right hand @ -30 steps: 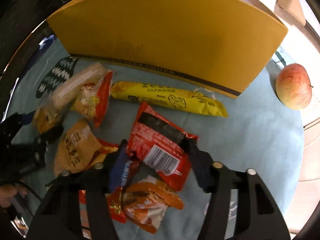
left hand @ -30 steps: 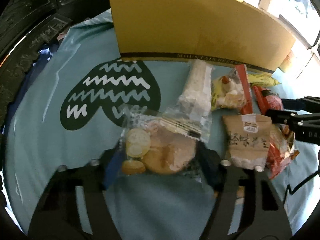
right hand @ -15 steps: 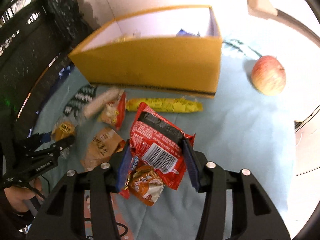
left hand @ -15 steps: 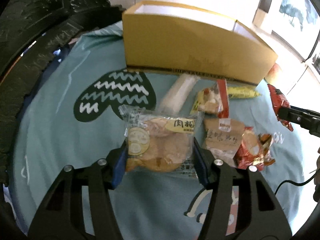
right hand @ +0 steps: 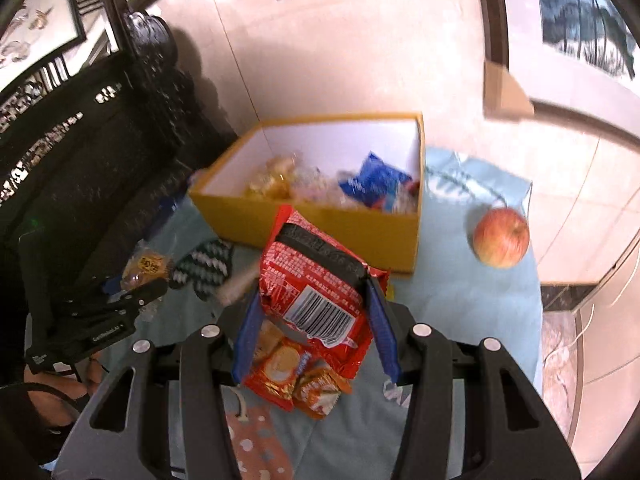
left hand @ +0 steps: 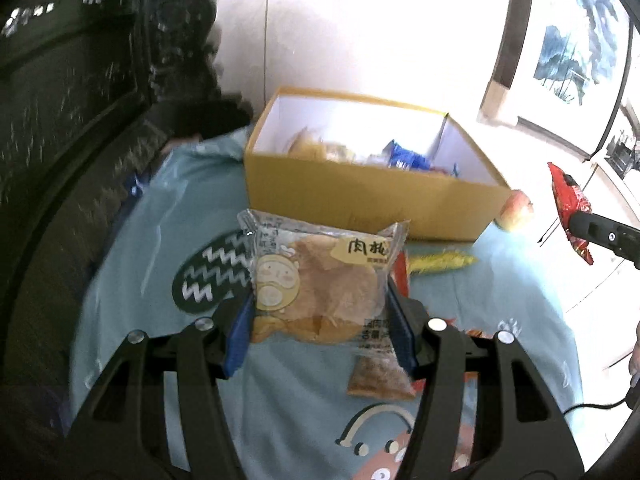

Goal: Organize snacks
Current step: 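Lift both held packets and carry them over the yellow box, then open both grippers to drop the bread and biscuit packets into the box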

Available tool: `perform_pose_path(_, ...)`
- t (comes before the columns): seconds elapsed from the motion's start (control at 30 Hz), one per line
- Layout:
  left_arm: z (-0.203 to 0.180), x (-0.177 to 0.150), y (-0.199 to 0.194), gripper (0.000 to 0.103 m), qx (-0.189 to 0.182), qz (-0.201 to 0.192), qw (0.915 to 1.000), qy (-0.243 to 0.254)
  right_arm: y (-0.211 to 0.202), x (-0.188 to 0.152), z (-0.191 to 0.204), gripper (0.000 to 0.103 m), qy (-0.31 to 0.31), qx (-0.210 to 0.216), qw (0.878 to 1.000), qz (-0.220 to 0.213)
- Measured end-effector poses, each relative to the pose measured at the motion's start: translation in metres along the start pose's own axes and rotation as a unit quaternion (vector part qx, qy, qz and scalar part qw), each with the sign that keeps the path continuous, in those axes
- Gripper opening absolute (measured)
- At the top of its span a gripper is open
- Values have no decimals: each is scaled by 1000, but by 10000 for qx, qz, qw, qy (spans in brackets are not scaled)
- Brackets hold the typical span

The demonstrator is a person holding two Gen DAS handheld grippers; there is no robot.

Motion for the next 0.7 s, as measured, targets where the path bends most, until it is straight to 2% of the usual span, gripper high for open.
perform_pose_path(0.23, -8, 42, -20, 59, -10, -261, 9996, 46, -25, 30, 12, 51, -119, 23, 9993, -355)
perform_pose_path(0.37, -13, 76, -24, 59, -11, -380, 9992, 120, -32, 50, 13, 51, -199, -3, 9984, -527)
perform_pose_path(0.57, -21, 121, -10, 59, -31, -442, 9989, 175, -26, 88, 15, 51, -363, -160, 9964, -747)
perform_pose_path(0.7, -25, 148, 11, 59, -46, -491, 9985, 216, -5, 112, 13, 51, -481, -339, 9946, -853)
Point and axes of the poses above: each gripper's, at about its wrist camera, not at the fingertips, and y roughly the way its jaws point, z to its left, x to its top, the point moved 5 cm from there along y, roughly the way its jaws point, and after that the axes turned 4 degrees about y, right-handed, at the moved point
